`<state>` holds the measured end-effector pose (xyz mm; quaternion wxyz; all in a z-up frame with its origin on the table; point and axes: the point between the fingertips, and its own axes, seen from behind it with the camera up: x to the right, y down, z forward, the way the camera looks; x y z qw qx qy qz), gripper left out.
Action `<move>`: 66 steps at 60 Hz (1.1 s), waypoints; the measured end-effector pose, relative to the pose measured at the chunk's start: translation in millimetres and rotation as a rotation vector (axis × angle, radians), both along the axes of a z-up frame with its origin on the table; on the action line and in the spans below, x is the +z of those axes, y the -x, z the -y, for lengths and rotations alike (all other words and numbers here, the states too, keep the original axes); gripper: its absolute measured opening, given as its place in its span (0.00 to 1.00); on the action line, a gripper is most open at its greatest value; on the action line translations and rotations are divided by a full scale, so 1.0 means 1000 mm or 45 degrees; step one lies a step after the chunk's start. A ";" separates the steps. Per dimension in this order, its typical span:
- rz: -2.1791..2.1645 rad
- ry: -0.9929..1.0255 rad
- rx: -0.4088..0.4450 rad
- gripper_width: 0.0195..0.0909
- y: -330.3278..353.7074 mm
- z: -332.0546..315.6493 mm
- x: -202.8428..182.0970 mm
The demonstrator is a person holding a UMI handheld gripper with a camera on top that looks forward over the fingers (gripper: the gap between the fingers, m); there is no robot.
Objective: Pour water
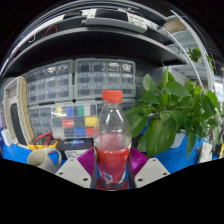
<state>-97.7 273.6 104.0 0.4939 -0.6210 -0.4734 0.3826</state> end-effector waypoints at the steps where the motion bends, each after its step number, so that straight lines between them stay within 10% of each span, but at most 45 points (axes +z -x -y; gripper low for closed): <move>1: 0.000 0.001 0.004 0.37 0.000 0.000 0.000; 16: 0.118 0.007 0.015 0.73 -0.013 0.005 -0.017; 35: 0.340 0.055 0.119 0.71 -0.097 0.076 -0.040; 66: 0.202 0.045 0.350 0.73 -0.120 0.229 0.121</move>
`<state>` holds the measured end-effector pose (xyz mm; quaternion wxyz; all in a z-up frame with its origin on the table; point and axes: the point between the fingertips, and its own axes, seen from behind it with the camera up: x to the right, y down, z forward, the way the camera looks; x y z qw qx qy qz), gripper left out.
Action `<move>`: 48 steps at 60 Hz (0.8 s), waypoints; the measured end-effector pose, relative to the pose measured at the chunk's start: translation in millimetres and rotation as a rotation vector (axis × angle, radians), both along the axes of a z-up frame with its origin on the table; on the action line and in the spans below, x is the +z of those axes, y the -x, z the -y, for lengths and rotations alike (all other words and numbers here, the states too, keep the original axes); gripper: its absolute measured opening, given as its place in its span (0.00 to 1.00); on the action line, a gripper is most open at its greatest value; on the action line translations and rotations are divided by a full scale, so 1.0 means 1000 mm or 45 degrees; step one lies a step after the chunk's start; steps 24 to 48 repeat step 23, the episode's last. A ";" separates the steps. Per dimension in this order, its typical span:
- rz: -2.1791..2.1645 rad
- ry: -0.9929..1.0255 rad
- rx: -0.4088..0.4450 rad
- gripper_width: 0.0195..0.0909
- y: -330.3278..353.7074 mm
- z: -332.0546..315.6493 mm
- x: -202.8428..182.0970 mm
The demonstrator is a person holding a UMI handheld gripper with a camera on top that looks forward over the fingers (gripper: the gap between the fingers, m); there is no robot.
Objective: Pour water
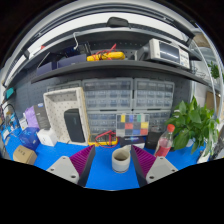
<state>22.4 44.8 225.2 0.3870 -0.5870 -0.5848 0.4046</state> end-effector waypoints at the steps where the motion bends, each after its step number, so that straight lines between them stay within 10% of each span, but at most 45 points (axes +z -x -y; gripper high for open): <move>1: -0.005 0.002 0.003 0.73 0.000 0.003 0.003; 48: 0.004 0.033 0.035 0.73 -0.006 0.038 0.011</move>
